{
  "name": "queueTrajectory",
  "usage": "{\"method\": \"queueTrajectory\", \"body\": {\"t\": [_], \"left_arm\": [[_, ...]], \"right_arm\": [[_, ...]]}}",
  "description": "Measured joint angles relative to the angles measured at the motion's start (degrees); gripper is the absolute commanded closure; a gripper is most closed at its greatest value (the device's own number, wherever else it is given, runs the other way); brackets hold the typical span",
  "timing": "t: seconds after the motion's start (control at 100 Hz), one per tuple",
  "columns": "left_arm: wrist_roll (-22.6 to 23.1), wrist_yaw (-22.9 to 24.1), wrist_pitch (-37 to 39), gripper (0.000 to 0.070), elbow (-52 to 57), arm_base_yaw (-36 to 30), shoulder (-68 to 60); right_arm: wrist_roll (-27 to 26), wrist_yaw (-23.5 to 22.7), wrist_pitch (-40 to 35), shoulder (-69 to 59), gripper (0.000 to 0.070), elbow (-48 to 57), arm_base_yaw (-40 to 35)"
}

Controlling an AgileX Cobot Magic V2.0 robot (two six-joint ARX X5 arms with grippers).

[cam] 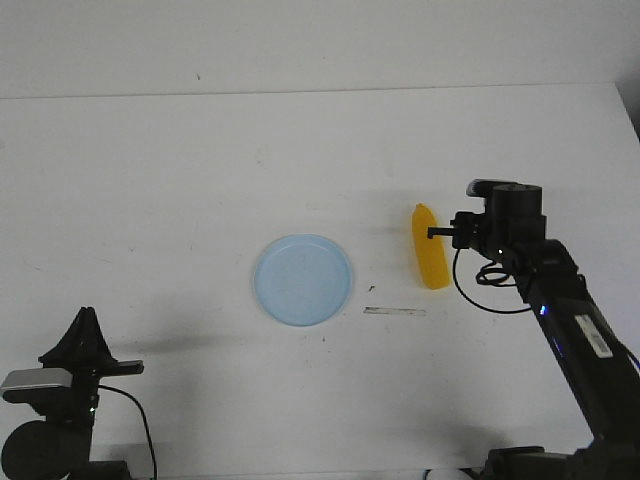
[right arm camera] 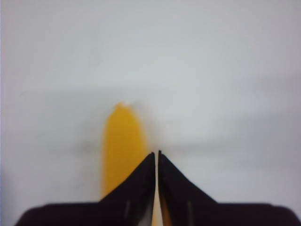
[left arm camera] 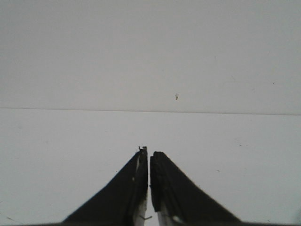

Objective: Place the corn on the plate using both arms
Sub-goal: 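Reach the right gripper forward to the yellow corn cob, then close the right gripper around the corn cob and lift it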

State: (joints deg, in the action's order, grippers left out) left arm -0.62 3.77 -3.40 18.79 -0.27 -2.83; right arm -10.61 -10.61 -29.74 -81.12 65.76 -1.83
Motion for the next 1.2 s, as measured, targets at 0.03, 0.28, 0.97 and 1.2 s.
{"method": "queueTrajectory", "body": {"t": [0.03,0.28,0.97,1.2], "left_arm": [[0.0,0.0,0.0,0.0699,0.0,0.0,0.0],[0.0,0.0,0.0,0.0699,0.0,0.0,0.0],[0.0,0.0,0.0,0.0699,0.0,0.0,0.0],[0.0,0.0,0.0,0.0699,0.0,0.0,0.0]], "right_arm": [[-0.4,-3.3,-0.8,-1.5,0.0690,1.2,-0.1],[-2.3,-10.0,-2.3,-7.2,0.0687,4.1,-5.4],[1.3,6.8,-5.0,-13.2,0.0133,4.1,-7.1],[1.4,7.6,-5.6,-15.3,0.0187,4.1,-7.1]]}}
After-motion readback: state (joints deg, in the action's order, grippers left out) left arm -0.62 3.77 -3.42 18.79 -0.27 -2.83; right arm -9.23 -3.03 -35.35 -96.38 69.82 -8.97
